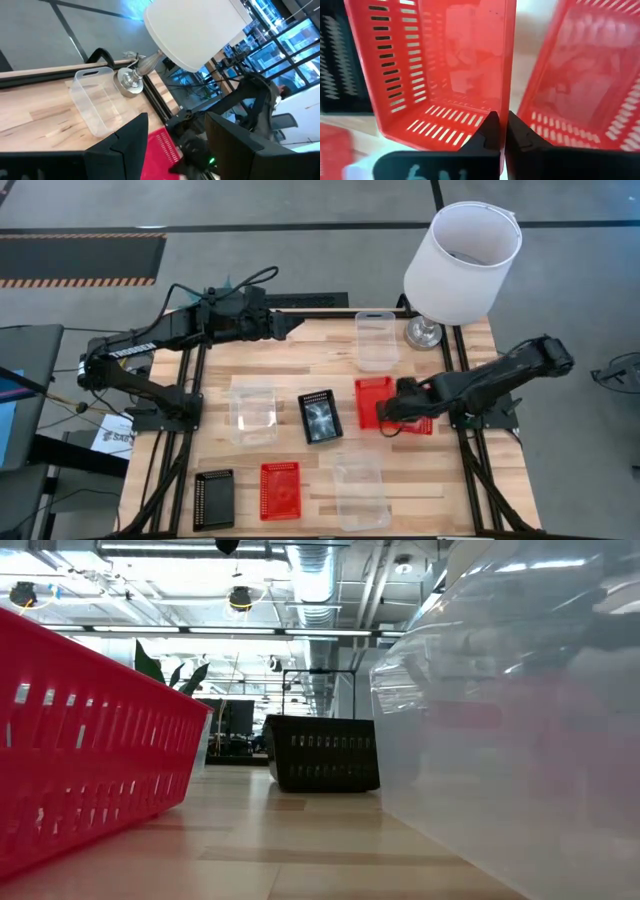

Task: Stack baskets by color
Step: Stack the top left red bin on the right red bin

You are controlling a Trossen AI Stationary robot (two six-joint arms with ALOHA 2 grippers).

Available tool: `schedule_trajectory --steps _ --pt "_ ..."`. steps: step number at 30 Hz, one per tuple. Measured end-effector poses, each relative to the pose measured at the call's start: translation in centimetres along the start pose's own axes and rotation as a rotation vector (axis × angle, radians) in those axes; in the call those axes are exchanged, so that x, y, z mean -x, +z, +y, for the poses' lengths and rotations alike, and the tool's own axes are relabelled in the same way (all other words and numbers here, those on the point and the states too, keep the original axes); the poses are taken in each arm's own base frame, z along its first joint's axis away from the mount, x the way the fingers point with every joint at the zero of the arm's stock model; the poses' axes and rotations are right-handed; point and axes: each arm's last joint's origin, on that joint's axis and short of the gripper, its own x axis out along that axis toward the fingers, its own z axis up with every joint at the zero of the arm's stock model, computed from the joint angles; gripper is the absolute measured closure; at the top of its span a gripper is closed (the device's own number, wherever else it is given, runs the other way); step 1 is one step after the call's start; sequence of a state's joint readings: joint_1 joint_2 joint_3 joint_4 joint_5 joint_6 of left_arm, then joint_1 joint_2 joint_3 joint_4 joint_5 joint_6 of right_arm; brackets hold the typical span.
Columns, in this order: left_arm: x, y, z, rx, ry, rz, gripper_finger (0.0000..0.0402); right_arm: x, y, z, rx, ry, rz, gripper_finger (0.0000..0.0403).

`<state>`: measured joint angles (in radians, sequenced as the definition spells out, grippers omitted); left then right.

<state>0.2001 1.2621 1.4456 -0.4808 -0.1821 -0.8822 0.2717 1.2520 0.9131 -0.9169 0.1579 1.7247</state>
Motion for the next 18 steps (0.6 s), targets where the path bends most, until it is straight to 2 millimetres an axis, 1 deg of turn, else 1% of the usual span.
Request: schedule_trajectory --steps 4,7,9,11,14,18 --pt "0.0 0.0 0.0 -0.004 -0.004 0.009 0.0219 3.3 1.1 -2.0 -0.032 0.072 -0.075 0.0396" --pt "0.0 -0.1 0.0 -0.028 -0.005 0.018 0.0219 4.6 1.7 -3.9 -0.064 0.023 -0.116 0.0394" --pt "0.0 -0.1 0.1 -0.028 -0.001 0.022 0.0219 5.0 1.8 -5.1 -0.073 -0.052 -0.13 0.0395" --pt "0.1 -0.1 0.1 -0.02 0.001 0.023 0.0219 5.3 1.6 -5.9 -0.084 -0.102 -0.137 0.0396" --pt "0.3 -0.1 0.1 -0.02 0.007 0.019 0.0219 5.4 1.0 -6.4 -0.092 -0.138 -0.14 0.0395" --pt "0.3 -0.1 0.2 -0.021 0.015 0.026 0.0219 5.4 -0.1 -6.6 -0.1 -0.158 -0.139 0.0394"
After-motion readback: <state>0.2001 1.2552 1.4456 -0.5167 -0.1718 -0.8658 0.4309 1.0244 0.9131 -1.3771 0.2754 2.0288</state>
